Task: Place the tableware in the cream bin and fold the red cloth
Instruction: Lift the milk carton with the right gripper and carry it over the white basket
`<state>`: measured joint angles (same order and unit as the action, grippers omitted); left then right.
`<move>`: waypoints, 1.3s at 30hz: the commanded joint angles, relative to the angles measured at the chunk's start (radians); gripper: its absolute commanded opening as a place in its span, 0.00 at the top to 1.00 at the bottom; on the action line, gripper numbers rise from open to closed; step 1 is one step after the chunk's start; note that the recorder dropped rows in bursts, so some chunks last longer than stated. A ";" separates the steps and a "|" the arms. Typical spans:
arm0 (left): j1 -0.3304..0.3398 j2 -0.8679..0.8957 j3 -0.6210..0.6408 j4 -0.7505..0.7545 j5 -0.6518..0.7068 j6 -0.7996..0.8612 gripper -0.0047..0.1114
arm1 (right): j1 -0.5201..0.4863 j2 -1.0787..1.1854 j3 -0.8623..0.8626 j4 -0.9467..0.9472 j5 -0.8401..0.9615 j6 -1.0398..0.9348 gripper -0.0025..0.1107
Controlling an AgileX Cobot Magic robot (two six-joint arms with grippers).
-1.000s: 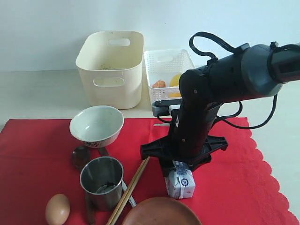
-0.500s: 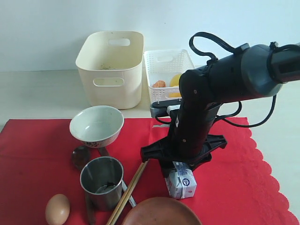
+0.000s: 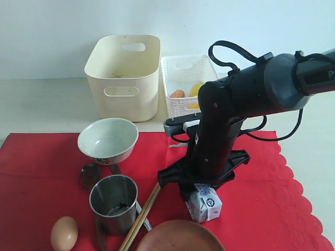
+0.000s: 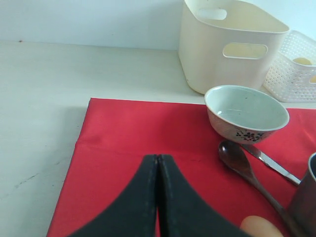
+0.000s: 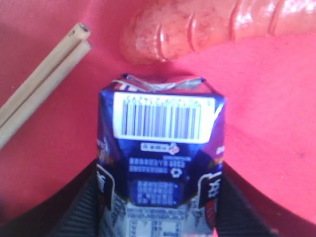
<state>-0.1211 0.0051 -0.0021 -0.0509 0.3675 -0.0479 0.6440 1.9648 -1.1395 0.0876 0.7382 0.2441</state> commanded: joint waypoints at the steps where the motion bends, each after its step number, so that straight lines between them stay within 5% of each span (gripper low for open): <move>1: 0.003 -0.005 0.002 -0.002 -0.011 -0.006 0.96 | 0.002 -0.001 0.007 -0.023 0.008 -0.064 0.98; 19: 0.003 -0.005 0.002 -0.002 -0.011 -0.006 0.96 | 0.002 -0.407 0.009 -0.113 0.070 -0.086 0.98; 39: 0.003 -0.005 0.002 -0.002 -0.011 -0.006 0.96 | -0.001 -0.557 0.208 -0.149 -0.388 -0.086 0.98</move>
<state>-0.1211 0.0051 -0.0021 -0.0509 0.3675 -0.0479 0.6440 1.3999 -0.9304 -0.0430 0.4485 0.1675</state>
